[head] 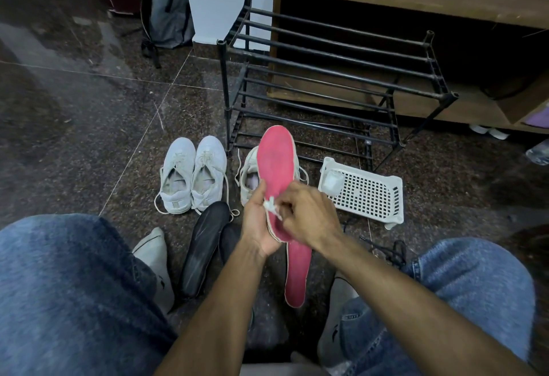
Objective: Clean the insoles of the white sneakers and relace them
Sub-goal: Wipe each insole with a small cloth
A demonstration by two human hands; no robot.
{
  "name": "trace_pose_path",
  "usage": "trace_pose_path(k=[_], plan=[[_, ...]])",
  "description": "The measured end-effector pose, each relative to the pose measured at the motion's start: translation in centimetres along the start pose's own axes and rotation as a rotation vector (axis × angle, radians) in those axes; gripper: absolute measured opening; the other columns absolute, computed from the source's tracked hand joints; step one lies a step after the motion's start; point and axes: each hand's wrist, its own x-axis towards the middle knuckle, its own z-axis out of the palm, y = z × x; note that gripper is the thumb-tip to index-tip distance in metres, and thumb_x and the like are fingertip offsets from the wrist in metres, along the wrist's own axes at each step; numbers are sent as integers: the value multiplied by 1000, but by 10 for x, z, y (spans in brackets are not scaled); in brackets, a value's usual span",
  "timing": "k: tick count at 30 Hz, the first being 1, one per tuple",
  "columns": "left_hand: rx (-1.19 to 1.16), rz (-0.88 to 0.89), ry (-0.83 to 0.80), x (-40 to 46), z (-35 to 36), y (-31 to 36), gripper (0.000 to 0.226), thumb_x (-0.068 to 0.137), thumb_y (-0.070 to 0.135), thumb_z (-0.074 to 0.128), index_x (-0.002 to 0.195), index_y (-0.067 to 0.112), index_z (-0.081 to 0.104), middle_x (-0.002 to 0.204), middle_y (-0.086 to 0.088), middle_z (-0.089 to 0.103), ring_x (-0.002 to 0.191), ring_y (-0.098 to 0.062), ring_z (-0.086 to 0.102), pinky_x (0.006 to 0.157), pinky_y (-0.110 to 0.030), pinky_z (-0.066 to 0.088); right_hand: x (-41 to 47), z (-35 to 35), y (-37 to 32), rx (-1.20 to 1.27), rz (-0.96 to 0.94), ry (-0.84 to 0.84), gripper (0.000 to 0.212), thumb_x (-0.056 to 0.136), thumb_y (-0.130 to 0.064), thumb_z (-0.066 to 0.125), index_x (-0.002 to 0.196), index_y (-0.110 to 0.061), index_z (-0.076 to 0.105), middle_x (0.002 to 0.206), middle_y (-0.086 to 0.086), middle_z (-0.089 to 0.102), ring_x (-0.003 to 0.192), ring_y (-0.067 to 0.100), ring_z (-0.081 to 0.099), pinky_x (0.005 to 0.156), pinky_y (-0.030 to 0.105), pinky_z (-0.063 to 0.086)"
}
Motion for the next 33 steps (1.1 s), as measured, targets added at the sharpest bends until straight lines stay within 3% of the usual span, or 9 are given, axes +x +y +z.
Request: trace_pose_path(k=[3,8,13,16,21,24,26,29,33], plan=[[-17,-9,-6,0,2,-1,56,99,48,40,104,3,72,101,-14,70,92,-27,69,82,-40,58,10,2,-2,-2,63,45,16,88,-23,62,98,-26,74,103,-4,66,92,23,64,79,34,52],[-5,15,43,0,-6,11,68,98,54,38,101,-4,73,112,-24,66,88,-32,72,71,-44,61,-11,3,-6,164,-28,-207,23,79,-6,61,82,-23,76,88,-10,66,80,17,64,76,38,54],[10,-52,37,-5,2,-9,49,96,46,46,119,5,62,102,-14,65,94,-28,64,83,-40,56,9,2,1,-142,-44,-6,21,89,-17,55,100,-22,72,100,-1,61,94,26,61,76,36,48],[39,-52,22,-7,2,-13,47,90,40,52,121,5,61,105,-14,64,99,-27,62,91,-38,50,22,1,8,-101,76,67,22,91,-19,55,105,-22,72,103,-2,61,98,25,60,76,36,48],[37,-77,66,1,-6,1,65,87,49,53,126,-2,56,114,-19,62,104,-30,61,103,-43,43,-7,7,3,97,17,-132,19,83,-12,63,85,-26,75,95,-11,66,85,16,63,76,37,54],[49,-86,73,5,-8,-4,66,88,50,54,128,-2,56,113,-19,61,103,-31,60,108,-43,38,-11,-1,6,45,-28,-166,19,84,-12,63,85,-27,75,93,-13,65,86,14,62,77,35,53],[18,-59,55,3,-4,-11,54,87,42,57,123,2,59,104,-16,62,99,-29,60,103,-41,40,0,-6,10,-60,-38,-81,18,88,-18,60,96,-25,74,98,-8,64,91,20,62,77,34,51],[35,-29,46,0,2,-16,44,90,36,53,117,4,63,96,-13,67,91,-25,65,83,-36,55,21,-11,13,-170,18,33,21,91,-21,56,105,-24,71,106,-3,63,99,25,61,76,34,46],[44,-15,43,1,0,-5,50,98,41,46,126,2,59,99,-15,67,92,-27,65,82,-38,57,19,-10,8,-74,43,-14,18,88,-20,61,100,-26,74,105,-4,67,94,22,64,78,33,49]])
